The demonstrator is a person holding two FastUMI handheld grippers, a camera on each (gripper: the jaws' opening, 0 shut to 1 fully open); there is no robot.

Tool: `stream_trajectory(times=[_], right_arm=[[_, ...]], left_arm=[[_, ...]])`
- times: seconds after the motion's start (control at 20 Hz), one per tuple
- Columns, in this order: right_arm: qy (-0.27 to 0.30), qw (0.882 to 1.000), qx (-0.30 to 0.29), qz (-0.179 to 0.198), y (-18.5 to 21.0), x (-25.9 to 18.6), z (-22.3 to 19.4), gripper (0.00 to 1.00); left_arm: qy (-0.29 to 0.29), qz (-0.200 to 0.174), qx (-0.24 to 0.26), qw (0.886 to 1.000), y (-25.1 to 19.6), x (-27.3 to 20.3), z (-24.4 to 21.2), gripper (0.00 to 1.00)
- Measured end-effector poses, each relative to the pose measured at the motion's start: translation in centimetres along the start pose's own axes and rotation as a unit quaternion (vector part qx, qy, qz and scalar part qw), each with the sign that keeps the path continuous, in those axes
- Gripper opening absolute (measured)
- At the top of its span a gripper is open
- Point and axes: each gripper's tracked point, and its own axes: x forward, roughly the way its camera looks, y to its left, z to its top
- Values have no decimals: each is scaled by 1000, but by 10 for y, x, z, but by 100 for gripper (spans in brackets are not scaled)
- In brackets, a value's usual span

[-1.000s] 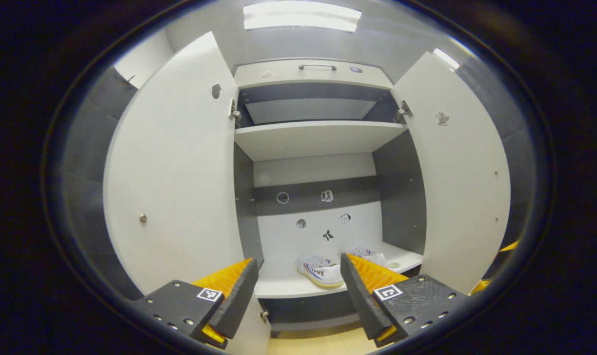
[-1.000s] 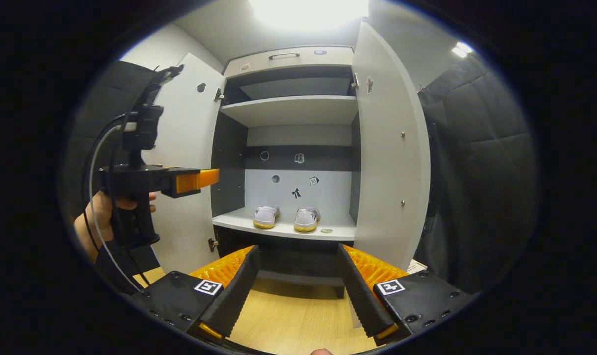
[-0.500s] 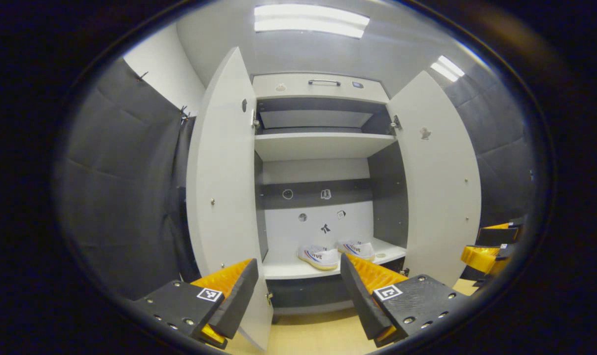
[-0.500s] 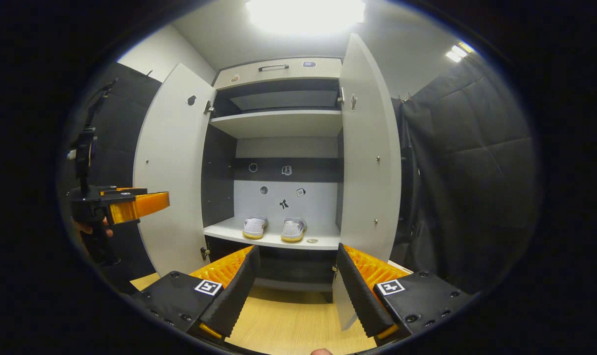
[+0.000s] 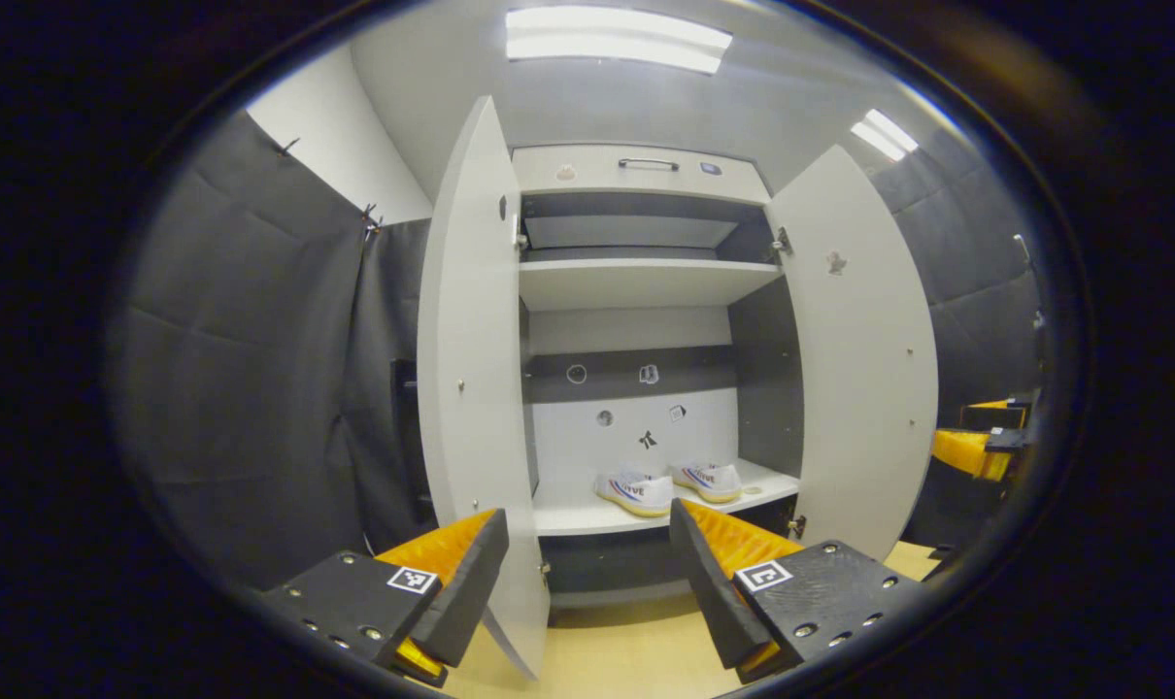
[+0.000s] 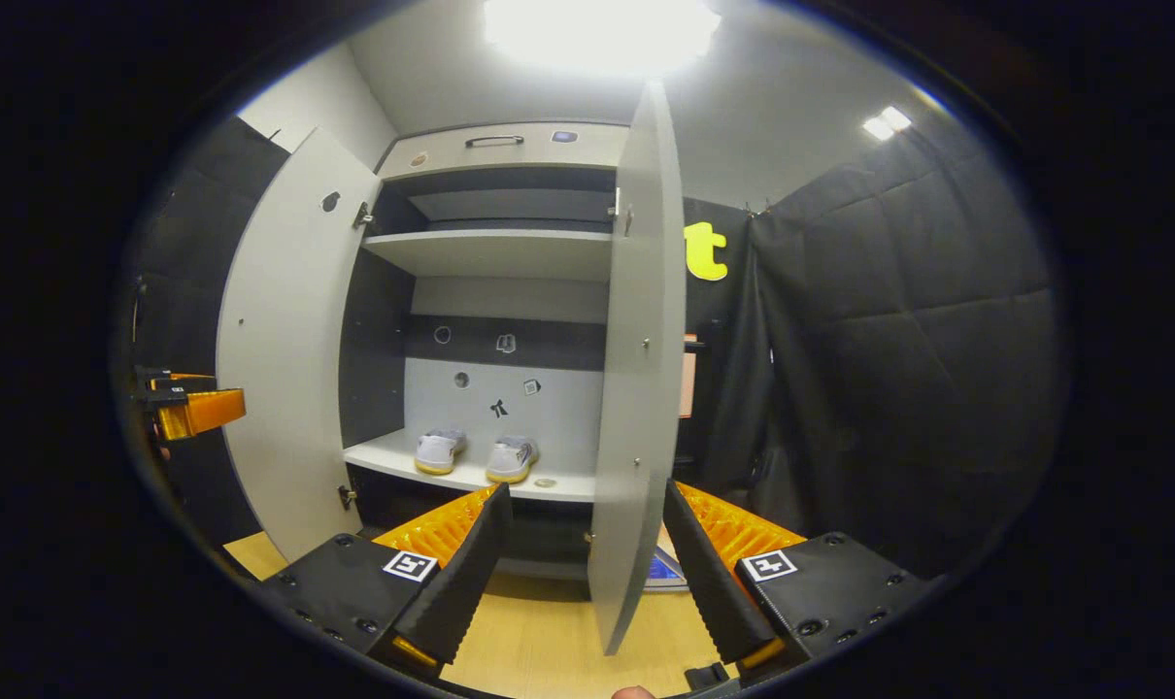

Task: Grab one shoe with the right hand and put it into the shoe cabinet, grab the other shoe with the left hand and put it into the shoe cabinet; then close the right door with the right hand and the left door with the left hand.

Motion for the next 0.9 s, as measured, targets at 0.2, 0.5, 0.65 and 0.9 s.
stream_trajectory(times=[0.2,0.5,0.65,0.9], right_arm=[[0,999,0,-51,-43,7,6,98],[-3,987,-18,-158,-111,28,11,98],[6,982,-26,-188,-124,42,5,98],[14,982,-30,-184,-115,64,-2,98]], left_arm=[[0,-6,2,1000,1,0,3,95],[2,-1,-4,1000,9,1,3,95],[0,11,1,1000,21,-2,5,95],[3,44,2,999,51,-10,6,95]])
